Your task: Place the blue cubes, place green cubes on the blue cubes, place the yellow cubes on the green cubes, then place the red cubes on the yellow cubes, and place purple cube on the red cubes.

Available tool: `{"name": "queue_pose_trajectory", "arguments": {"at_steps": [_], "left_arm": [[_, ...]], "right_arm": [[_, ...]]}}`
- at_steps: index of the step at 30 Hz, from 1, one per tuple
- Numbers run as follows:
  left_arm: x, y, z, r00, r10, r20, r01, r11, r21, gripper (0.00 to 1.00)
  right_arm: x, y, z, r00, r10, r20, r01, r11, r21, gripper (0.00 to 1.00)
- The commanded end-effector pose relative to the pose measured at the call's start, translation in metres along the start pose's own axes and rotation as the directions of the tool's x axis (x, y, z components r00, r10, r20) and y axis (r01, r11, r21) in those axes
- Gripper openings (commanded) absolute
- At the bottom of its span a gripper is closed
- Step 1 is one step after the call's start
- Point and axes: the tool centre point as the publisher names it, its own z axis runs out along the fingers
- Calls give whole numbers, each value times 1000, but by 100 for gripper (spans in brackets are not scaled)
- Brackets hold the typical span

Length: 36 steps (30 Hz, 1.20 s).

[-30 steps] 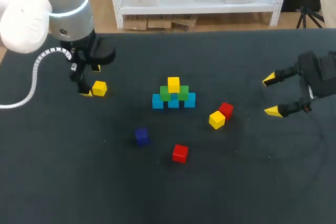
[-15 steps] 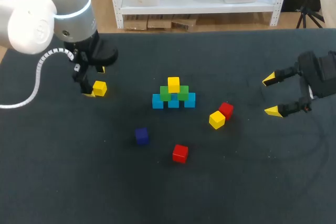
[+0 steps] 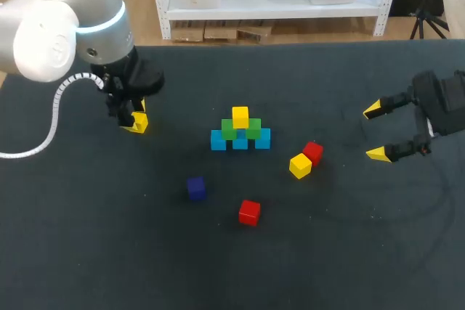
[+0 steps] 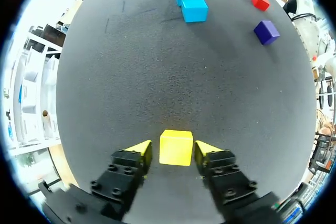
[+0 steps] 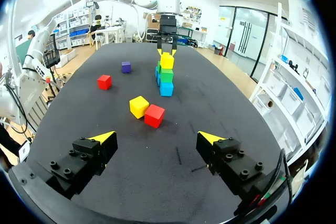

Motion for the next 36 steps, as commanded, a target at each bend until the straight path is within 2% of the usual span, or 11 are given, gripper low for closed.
{"name": "queue_pose_trajectory", "arguments": {"at_steps": [1,3,4,11,17,21,25,36], "left_arm": [[2,-1,0,1000,-2,4,2,1000,-3,25],[3,-2,0,1000,-6,6,6,1000,-3,4],[3,-3,0,1000,-8,6,8,1000,-3,0],[-2,-13,-12,999,-39,12,39,999,-10,0],[-20,-20,-45,985,-162,62,164,986,-29,0],[-40,-25,-67,972,-212,102,216,976,-37,0],[-62,-29,-82,968,-227,104,233,972,-44,0],[-123,-23,-100,974,-214,69,217,975,-41,0]], "right_arm": [[0,0,0,1000,-1,2,1,1000,0,100],[0,0,0,1000,-1,2,1,1000,0,100],[0,0,0,1000,-1,2,1,1000,0,100],[0,0,0,1000,-1,2,1,1000,0,100],[0,0,0,1000,-1,2,1,1000,0,100],[0,0,0,1000,-1,2,1,1000,0,100],[0,0,0,1000,-1,2,1,1000,0,100],[0,0,0,1000,-1,2,1,1000,0,100]]}}
